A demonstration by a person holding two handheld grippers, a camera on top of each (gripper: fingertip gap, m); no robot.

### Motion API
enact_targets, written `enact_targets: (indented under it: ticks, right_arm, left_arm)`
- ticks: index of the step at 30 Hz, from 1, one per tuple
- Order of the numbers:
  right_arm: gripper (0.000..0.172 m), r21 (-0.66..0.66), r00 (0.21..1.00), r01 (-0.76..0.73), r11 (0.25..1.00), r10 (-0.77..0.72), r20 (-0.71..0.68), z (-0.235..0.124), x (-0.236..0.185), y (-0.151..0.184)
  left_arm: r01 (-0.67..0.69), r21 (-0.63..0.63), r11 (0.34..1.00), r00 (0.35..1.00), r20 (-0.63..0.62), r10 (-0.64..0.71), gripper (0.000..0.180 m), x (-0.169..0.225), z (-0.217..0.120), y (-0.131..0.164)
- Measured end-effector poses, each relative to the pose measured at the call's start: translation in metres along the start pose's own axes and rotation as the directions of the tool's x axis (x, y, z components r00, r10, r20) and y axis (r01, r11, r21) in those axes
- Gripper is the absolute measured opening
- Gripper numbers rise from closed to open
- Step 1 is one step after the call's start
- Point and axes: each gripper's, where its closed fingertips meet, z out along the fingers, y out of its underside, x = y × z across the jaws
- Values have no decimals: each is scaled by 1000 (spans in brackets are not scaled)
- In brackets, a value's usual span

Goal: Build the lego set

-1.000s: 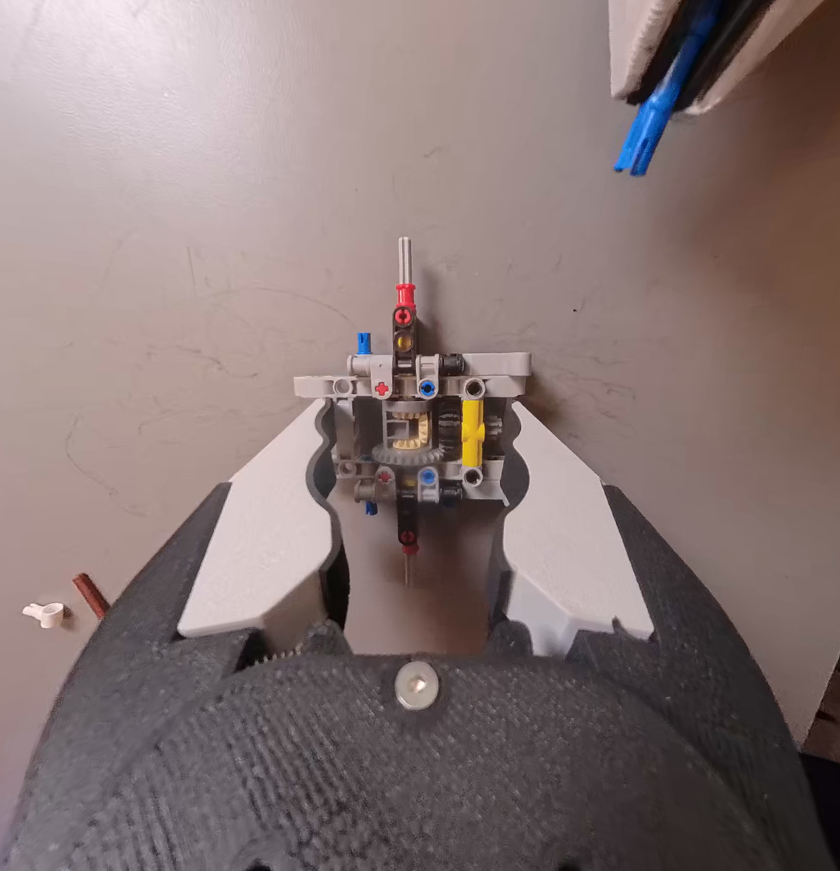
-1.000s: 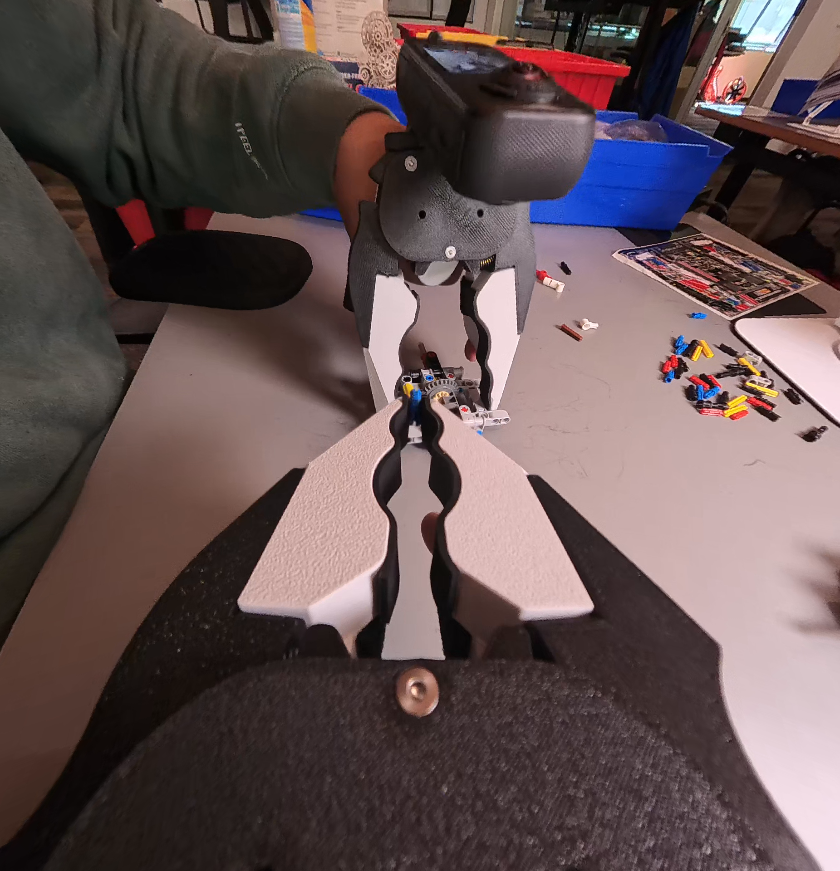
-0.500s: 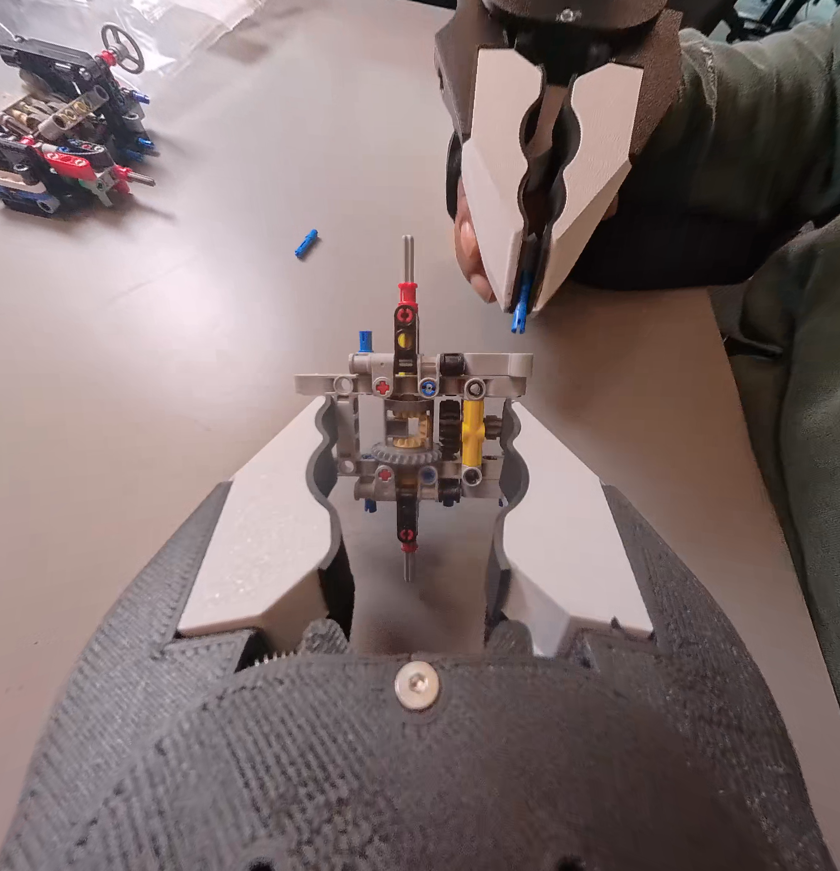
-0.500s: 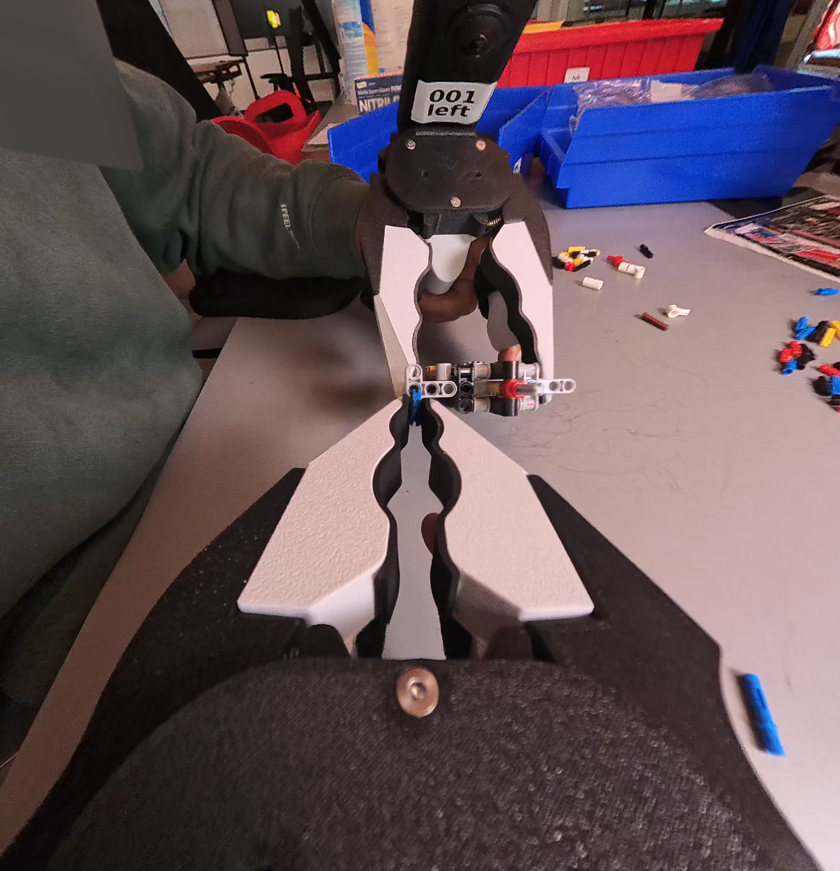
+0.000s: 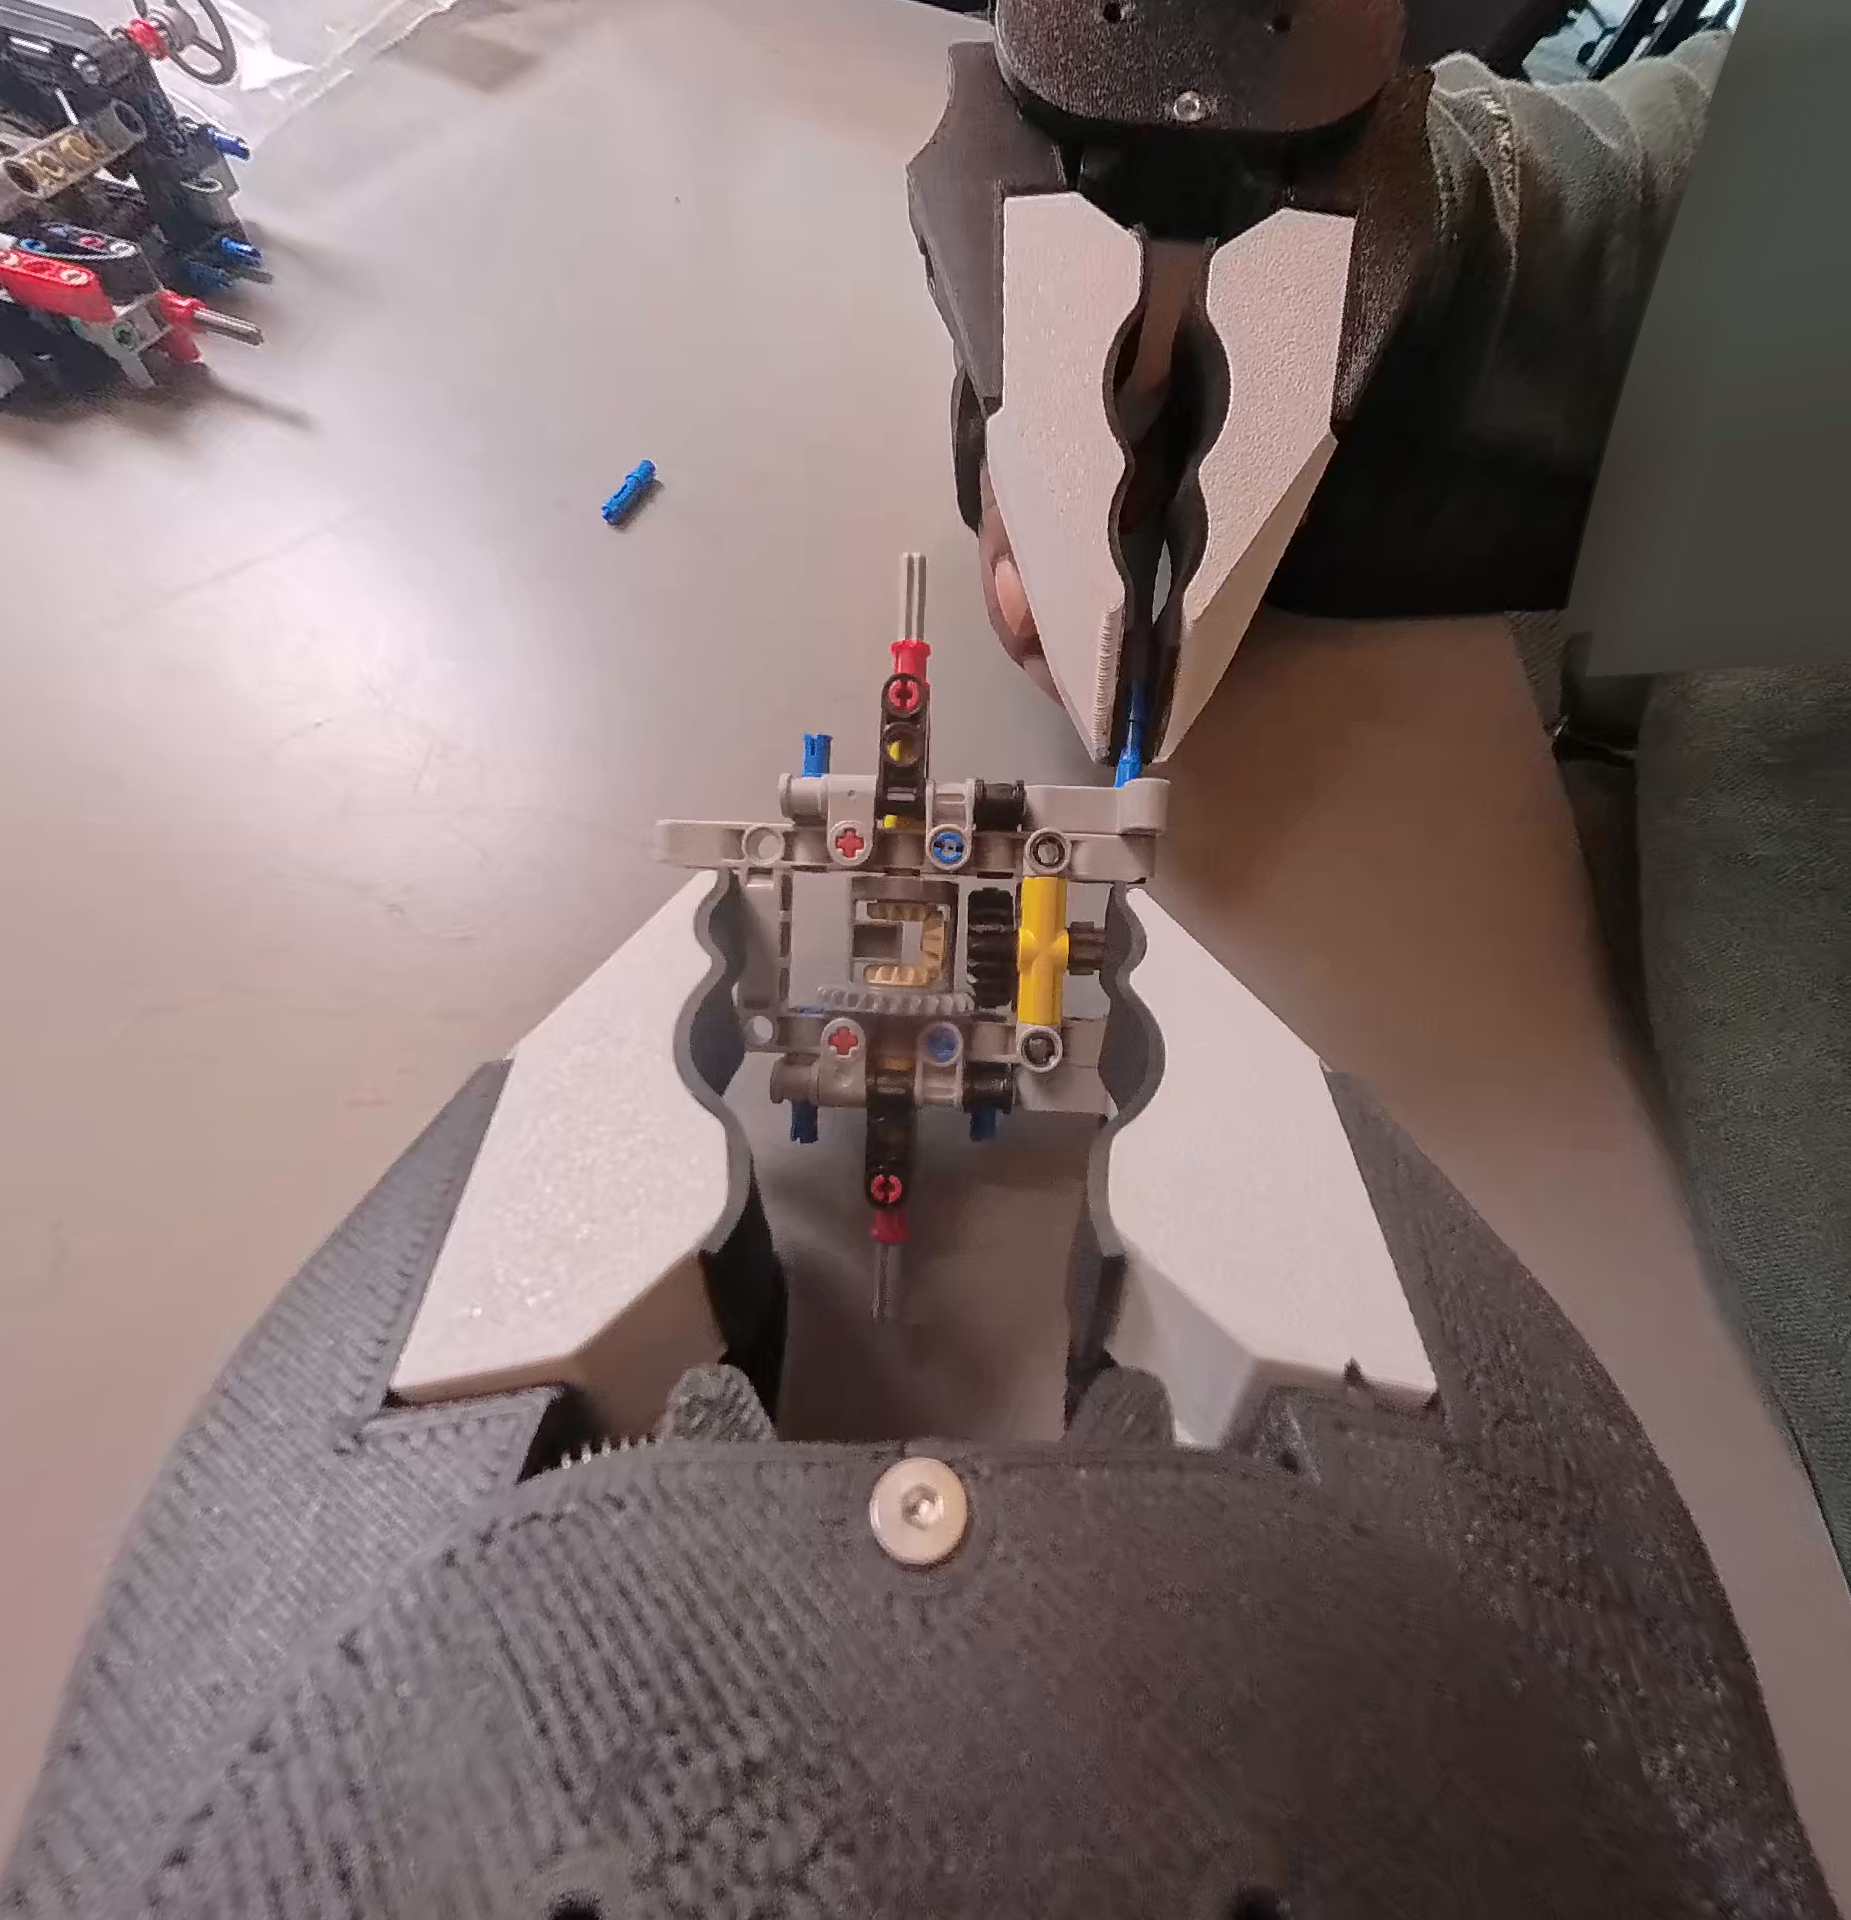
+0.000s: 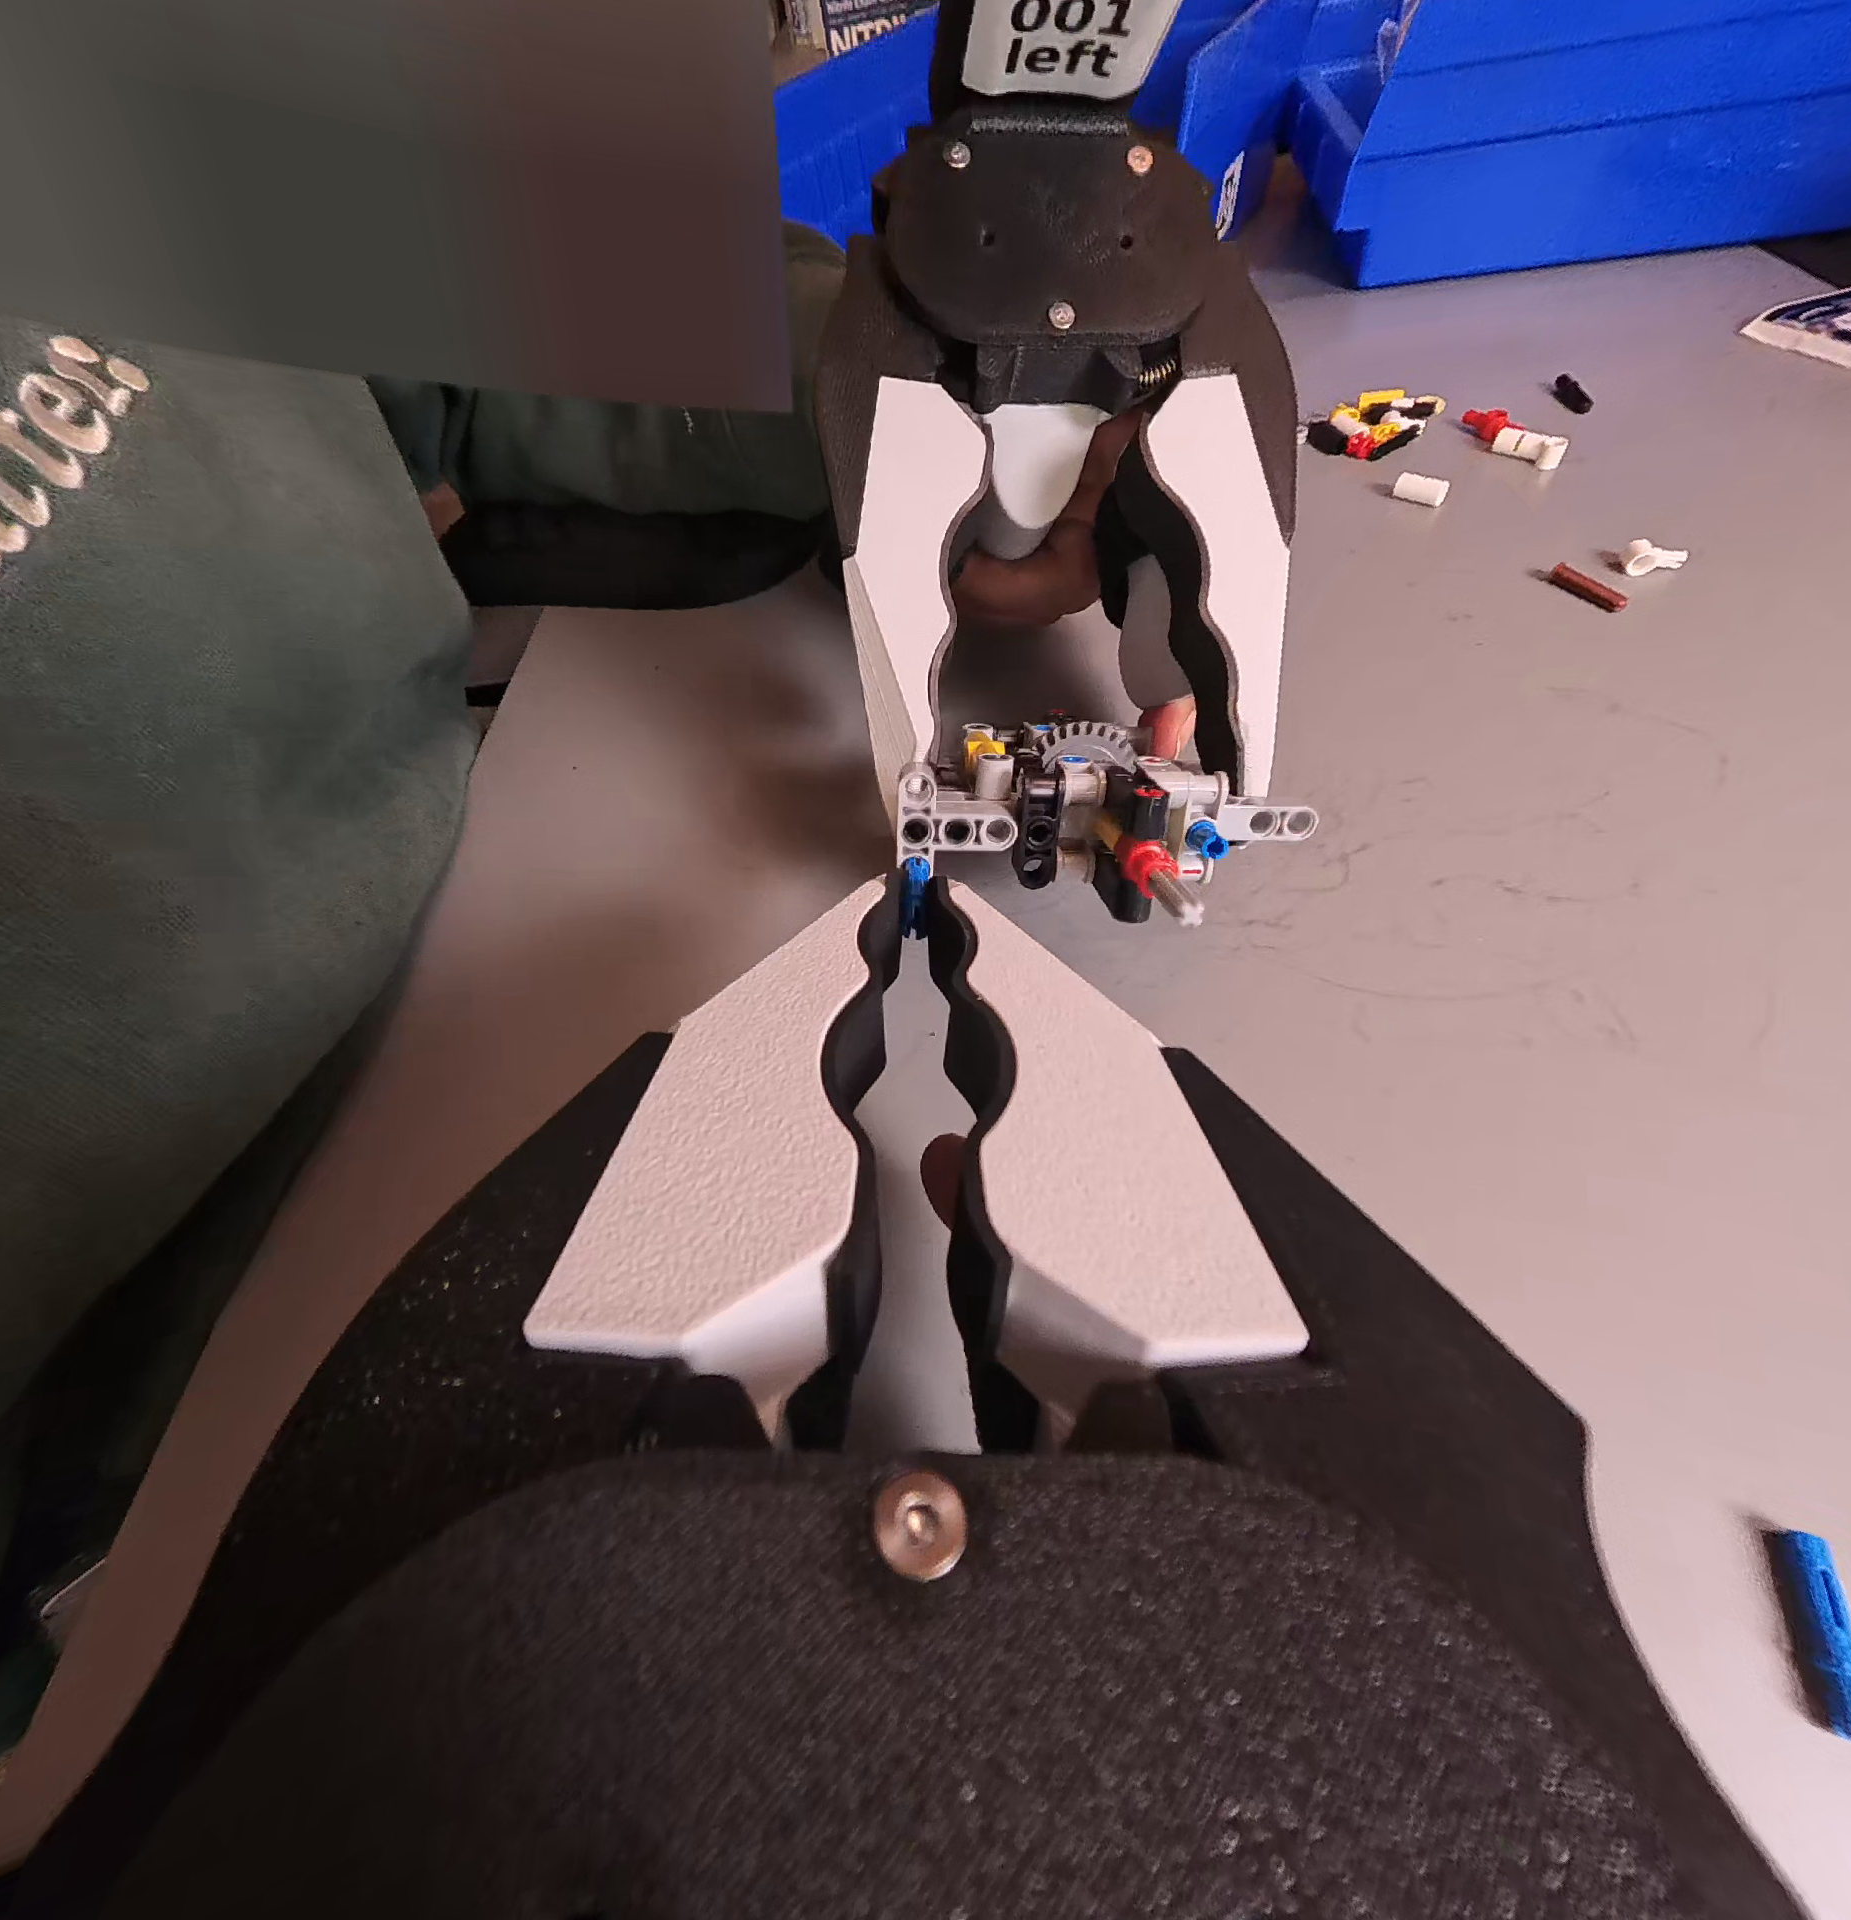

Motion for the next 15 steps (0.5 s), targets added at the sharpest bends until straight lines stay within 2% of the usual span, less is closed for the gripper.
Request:
enact_targets:
  ticks: [9,13,15]
  right_arm:
    - [3,13,1000,-23,1000,23,3,-2,-1,-2]
    - [3,2,1000,-6,1000,6,-13,-1,-1,-2]
    - [3,-36,1000,6,999,-5,4,1,-5,4]
  left_arm:
    - [99,47,994,994,-45,-97,68,2,1,-1]
    - [137,48,989,989,-67,-134,68,3,2,0]
    - [115,15,993,992,-63,-113,68,5,4,4]
